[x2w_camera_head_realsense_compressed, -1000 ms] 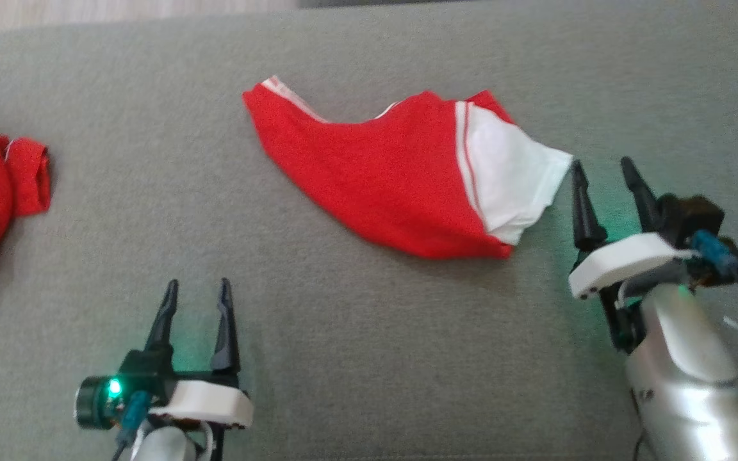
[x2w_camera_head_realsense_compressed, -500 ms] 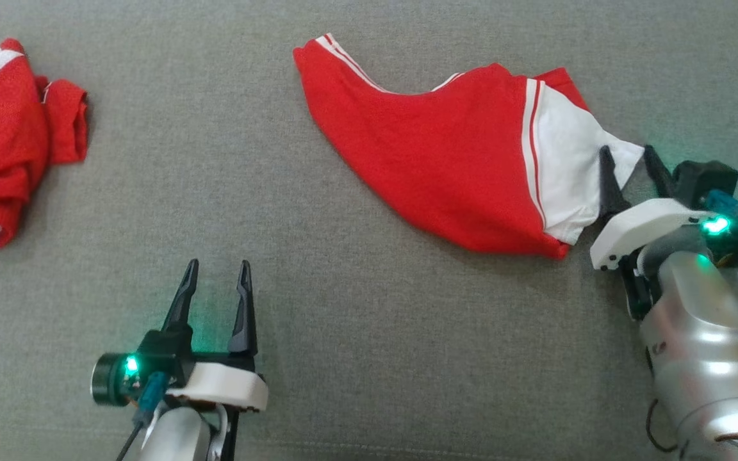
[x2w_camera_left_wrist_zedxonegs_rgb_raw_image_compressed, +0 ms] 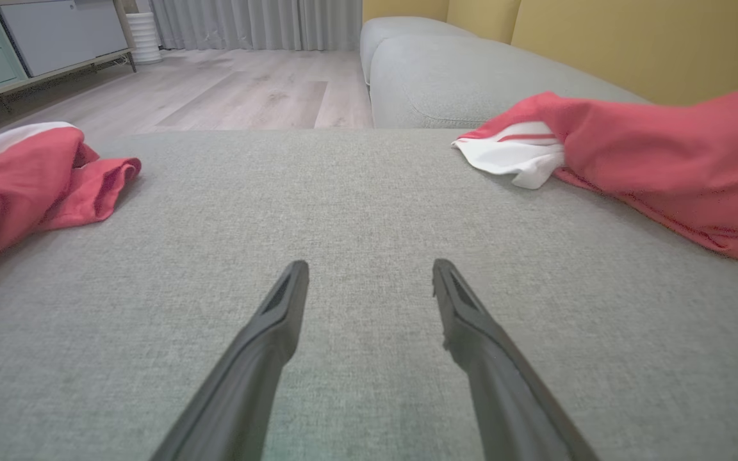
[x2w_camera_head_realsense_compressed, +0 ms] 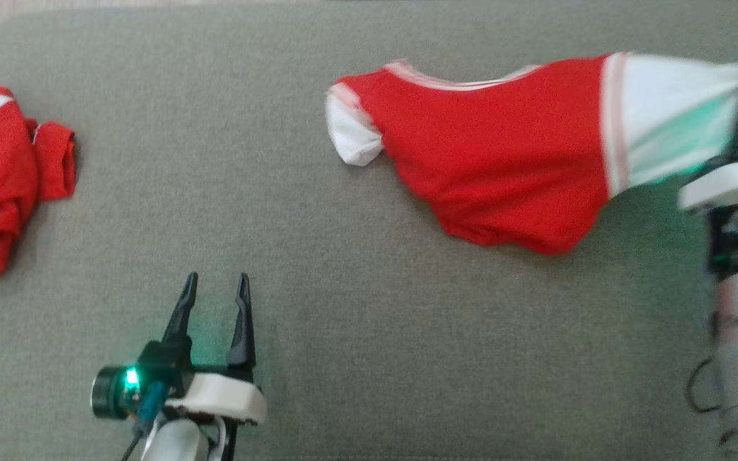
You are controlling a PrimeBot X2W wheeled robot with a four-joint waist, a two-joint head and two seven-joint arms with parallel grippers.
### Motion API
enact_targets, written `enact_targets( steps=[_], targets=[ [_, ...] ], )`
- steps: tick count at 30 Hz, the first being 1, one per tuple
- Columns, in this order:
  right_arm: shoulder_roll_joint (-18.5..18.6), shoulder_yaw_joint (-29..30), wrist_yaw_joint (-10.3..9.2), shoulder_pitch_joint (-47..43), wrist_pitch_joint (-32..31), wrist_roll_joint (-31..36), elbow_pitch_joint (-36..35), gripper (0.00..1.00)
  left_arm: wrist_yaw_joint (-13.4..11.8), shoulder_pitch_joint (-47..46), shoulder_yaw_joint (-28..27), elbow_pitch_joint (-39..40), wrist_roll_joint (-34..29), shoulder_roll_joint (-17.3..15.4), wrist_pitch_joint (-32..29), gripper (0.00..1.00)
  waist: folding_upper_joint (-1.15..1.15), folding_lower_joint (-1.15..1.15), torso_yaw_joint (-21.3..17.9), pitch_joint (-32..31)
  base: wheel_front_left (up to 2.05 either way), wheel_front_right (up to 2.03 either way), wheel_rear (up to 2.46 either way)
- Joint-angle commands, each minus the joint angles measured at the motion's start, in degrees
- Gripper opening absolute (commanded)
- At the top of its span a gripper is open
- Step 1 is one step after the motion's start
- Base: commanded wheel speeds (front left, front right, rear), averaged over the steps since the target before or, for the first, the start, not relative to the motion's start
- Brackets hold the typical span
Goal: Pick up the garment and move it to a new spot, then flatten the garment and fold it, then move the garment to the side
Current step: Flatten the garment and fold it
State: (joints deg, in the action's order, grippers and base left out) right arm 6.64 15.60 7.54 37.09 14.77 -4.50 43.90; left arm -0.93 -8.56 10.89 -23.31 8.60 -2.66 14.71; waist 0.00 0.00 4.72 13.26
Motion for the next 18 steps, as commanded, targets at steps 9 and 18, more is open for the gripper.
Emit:
enact_targets(
  steps=[9, 18],
  targets=[
    [6.38, -5.61, -0.05, 8.65, 0.22, -6.36, -12.77, 0.00, 0.34, 3.87, -2.33, 0.43, 0.31, -0.22, 0.29, 1.00, 0.00, 0.00, -2.19, -5.93, 0.00, 0.00, 0.00],
    [2.97, -27.15, -0.05, 21.39, -2.03, -16.59, -13.11, 0.00, 0.22, 4.64, -0.55, -0.23, 2.74, -0.21, 0.29, 1.00, 0.00, 0.00, 1.20, -7.09, 0.00, 0.00, 0.00]
  ],
)
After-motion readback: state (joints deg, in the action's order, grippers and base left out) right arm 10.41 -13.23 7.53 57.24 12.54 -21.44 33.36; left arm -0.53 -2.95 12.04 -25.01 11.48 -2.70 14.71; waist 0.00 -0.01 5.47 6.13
